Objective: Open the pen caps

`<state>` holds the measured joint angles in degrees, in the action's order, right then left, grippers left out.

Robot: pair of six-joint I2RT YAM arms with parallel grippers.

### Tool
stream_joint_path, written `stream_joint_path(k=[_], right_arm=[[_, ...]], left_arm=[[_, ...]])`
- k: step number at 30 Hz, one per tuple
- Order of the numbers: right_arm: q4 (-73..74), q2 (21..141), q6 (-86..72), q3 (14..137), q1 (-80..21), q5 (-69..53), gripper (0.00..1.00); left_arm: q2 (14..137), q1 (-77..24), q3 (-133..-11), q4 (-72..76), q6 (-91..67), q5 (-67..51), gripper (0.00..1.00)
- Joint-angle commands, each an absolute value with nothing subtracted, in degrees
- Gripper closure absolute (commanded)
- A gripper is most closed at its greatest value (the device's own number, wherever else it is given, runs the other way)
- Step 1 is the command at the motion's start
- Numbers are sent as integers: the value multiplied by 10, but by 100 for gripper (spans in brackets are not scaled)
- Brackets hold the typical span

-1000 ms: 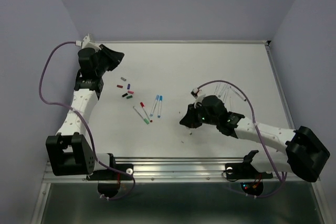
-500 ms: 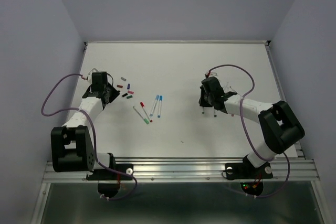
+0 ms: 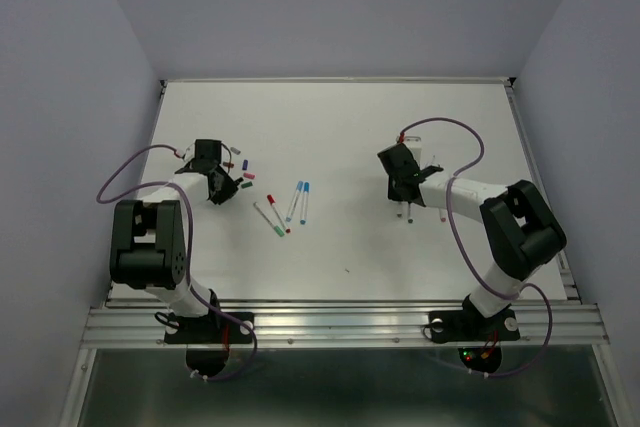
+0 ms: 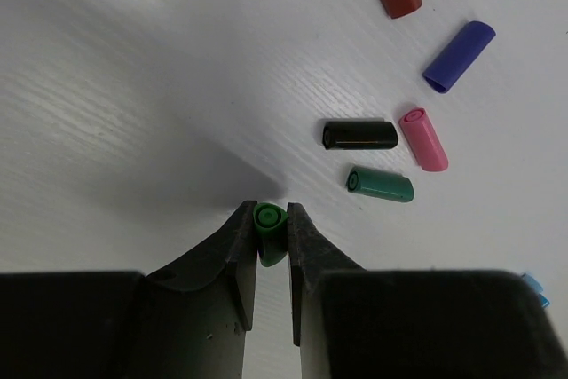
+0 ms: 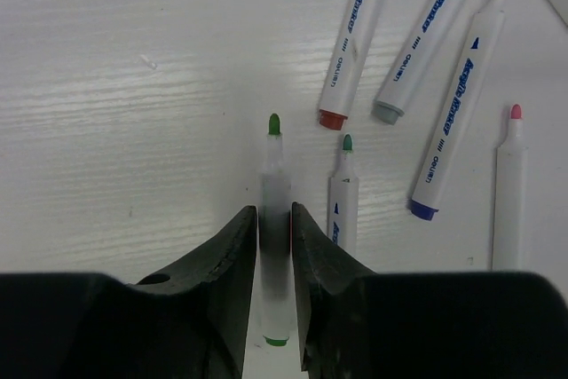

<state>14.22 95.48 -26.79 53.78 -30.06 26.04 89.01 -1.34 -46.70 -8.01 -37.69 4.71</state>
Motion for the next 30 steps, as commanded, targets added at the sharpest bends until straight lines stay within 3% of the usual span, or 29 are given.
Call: stream_joint_path(k=[1,5,10,12,13,14,18,21,27,29,30], right_arm=[[172,969,-276,577,-298,308,67],[172,953,-272,584,-298,294,55],[170,924,-250,594,-298,266,33],[162,906,-231,592,-298,237,19],[151,900,-220,592,-298,223,5],[146,896,-212,590,-298,208,0],[134,887,-194,591,-298,117,0],[120,883,-195,589,-322,90,0],[115,922,-206,628,-399,87,0],[114,960,-219,664,-428,91,0],[114,973,-223,678,-438,93,0]], left_arm=[[908,-27,-497,-78,-374,57,91],[918,-32,-504,-76,-377,58,88],[927,-39,-515,-76,-377,58,73],[930,-43,-519,-76,-377,58,66],[932,-44,-521,-77,-377,58,63],[933,-44,-522,-78,-377,57,62],[921,-49,-522,-84,-375,58,42],[893,-54,-517,-94,-376,70,34],[848,-61,-505,-105,-381,70,33],[825,-67,-504,-112,-385,71,30],[817,-69,-504,-114,-386,72,23]])
